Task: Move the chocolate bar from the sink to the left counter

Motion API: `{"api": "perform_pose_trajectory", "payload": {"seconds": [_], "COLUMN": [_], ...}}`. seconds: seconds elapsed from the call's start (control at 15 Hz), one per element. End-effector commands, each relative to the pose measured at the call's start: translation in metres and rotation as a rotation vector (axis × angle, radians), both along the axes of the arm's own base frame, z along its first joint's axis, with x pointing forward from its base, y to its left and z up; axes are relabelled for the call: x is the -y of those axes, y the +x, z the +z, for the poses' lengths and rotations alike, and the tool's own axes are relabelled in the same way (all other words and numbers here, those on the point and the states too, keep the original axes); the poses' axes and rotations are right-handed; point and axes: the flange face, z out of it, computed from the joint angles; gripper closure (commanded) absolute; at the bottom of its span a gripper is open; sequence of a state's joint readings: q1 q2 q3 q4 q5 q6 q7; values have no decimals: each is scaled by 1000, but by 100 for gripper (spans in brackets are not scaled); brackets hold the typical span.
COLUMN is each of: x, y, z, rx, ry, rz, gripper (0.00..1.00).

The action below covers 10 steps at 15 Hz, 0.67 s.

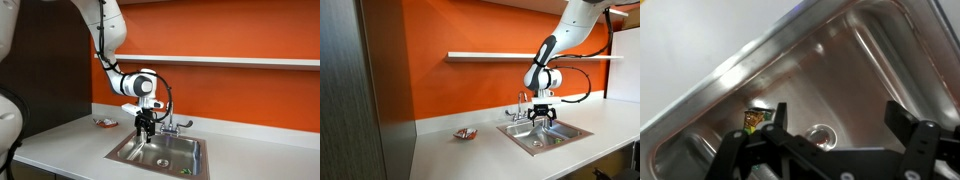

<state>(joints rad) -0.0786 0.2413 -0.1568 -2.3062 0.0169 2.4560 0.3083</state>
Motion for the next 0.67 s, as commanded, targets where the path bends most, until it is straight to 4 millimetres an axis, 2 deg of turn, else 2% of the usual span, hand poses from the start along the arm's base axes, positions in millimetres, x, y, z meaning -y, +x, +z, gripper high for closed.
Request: {"api": "perform_pose_trajectory", "payload": {"seconds": [0.0,0.6], "x": [25,73], "y": [14,26], "z": [-17,-58], "rx": [2,-44], "ry": [-3,-28], "rz": [-73,-142], "gripper": [0,0]}}
